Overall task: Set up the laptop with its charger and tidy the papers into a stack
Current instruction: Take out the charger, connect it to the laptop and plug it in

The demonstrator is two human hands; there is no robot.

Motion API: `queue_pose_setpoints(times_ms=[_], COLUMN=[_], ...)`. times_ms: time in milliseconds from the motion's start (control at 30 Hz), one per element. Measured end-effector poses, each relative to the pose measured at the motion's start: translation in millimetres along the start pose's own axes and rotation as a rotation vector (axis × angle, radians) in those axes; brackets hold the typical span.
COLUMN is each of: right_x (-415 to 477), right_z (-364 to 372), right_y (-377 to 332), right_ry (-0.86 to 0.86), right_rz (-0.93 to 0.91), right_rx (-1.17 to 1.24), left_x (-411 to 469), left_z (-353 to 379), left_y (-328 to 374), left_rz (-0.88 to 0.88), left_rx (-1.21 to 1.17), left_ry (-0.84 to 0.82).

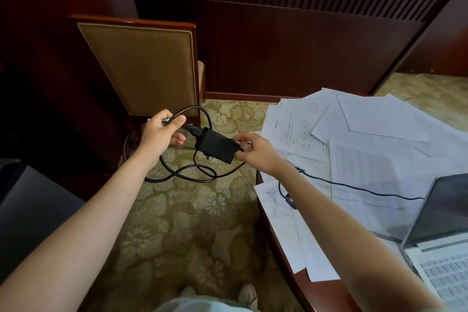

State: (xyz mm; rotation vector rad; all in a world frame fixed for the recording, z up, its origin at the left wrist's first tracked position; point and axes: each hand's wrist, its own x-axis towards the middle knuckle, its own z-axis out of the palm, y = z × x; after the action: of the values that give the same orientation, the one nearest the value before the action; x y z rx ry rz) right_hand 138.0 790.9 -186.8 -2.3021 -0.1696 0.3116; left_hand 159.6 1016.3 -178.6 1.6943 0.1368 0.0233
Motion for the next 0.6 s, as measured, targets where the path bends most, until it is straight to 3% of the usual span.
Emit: queue_pose_setpoints(times_ms=[133, 267, 367, 433, 600], right_x=[5, 4, 5, 7, 13], right_z=[8, 12, 6, 1, -9], right_y=[-1, -3, -2, -4, -1], right_ry=[-0.115, 0.040, 0.052, 0.032, 0.013], right_rz=[-0.047, -0.035, -0.051, -0.064, -0.052], right_rx=[-0.218, -0.399, -0.423, -0.396, -0.230], left_x=[-5, -8, -13, -14, -11], left_z=[5, 2, -7, -16, -49], left_y=[7, 10, 13, 11, 10], left_rz=[0.023, 0.012, 0.025, 0.002, -0.185], left_rx=[0.064, 0.056, 0.180, 0.175, -0.103], left_ry=[-0.020, -0.050, -0.033, 0.058, 0.322])
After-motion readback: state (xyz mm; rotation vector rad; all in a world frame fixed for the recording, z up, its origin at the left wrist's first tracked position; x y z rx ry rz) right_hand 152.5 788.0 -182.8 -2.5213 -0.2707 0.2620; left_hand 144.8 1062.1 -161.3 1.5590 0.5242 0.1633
